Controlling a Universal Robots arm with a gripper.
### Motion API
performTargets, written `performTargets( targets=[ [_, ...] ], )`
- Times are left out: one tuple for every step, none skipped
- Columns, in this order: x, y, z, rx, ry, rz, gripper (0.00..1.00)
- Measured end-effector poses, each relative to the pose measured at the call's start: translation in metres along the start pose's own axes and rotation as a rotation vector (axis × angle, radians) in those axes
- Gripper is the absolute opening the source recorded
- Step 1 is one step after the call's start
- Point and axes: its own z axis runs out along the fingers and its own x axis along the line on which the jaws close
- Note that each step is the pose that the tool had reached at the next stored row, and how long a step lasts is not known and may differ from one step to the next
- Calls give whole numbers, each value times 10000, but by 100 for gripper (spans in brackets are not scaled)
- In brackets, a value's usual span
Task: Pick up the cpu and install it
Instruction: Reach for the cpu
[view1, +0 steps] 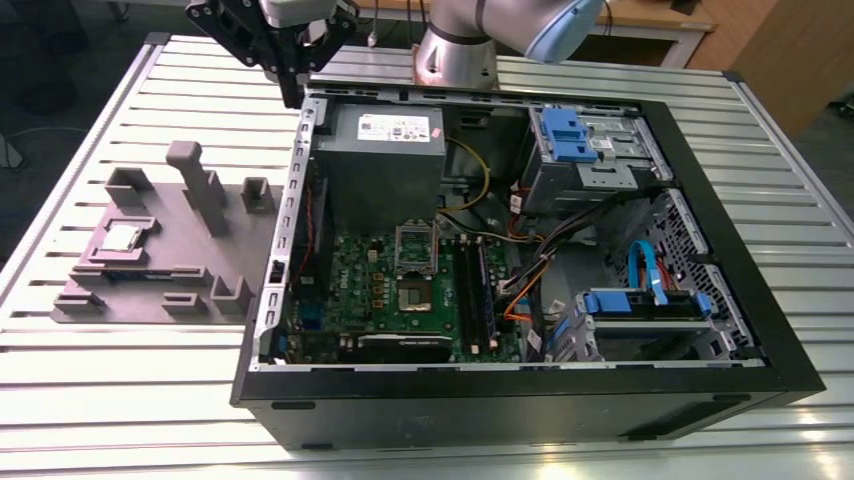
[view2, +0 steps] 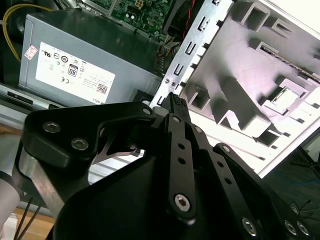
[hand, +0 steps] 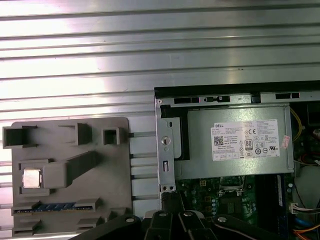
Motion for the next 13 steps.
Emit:
performTargets(
  targets=[
    [2, 0, 0, 0, 0, 0, 11],
    [5, 0, 0, 0, 0, 0, 11],
    [8, -1, 0, 0, 0, 0, 11],
    [11, -1, 0, 0, 0, 0, 11],
    [14, -1, 1, 0, 0, 0, 11],
    [16, -1, 1, 0, 0, 0, 11],
    [19, -2, 1, 0, 0, 0, 11],
    [21, -2, 1, 0, 0, 0, 11],
    [24, -2, 1, 0, 0, 0, 11],
    [26, -2, 1, 0, 0, 0, 11],
    [29, -2, 1, 1, 0, 0, 11],
    [31, -2, 1, 0, 0, 0, 11],
    [33, -3, 1, 0, 0, 0, 11]
  ],
)
